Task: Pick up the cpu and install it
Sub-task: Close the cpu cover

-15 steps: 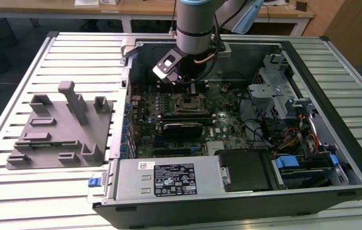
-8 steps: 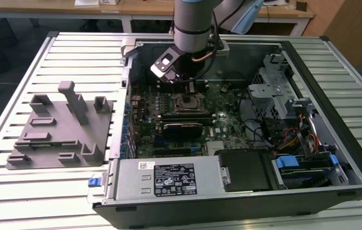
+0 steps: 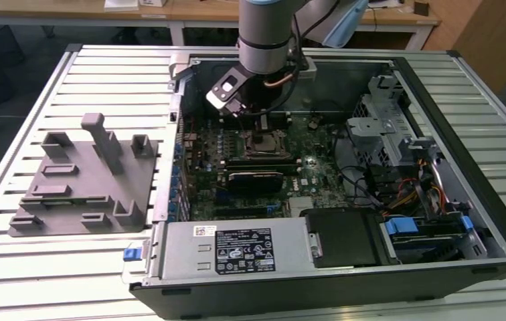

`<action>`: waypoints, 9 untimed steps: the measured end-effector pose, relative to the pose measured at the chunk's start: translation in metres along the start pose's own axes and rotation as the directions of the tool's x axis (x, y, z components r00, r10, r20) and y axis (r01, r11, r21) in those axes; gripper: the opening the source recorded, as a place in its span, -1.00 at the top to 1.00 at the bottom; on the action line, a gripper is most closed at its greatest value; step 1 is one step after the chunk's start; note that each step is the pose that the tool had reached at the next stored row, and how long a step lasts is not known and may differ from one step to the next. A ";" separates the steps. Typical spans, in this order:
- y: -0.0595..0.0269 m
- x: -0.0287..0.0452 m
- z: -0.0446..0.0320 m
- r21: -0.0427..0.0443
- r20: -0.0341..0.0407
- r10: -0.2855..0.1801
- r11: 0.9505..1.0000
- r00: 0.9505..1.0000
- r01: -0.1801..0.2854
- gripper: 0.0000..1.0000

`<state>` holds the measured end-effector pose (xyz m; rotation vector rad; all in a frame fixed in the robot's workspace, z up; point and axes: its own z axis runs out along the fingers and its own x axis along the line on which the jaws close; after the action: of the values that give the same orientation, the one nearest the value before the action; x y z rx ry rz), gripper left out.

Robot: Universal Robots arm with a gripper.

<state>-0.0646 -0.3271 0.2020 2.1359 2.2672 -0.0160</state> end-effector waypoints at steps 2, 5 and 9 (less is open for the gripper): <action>0.0013 -0.0001 0.0004 0.000 0.000 0.000 1.000 1.000 0.000 0.79; 0.0053 -0.0003 0.0006 0.000 0.000 0.000 1.000 1.000 0.000 0.79; 0.0106 -0.0006 0.0015 0.000 0.000 0.000 1.000 1.000 0.000 0.79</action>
<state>-0.0540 -0.3271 0.2006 2.1364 2.2667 -0.0163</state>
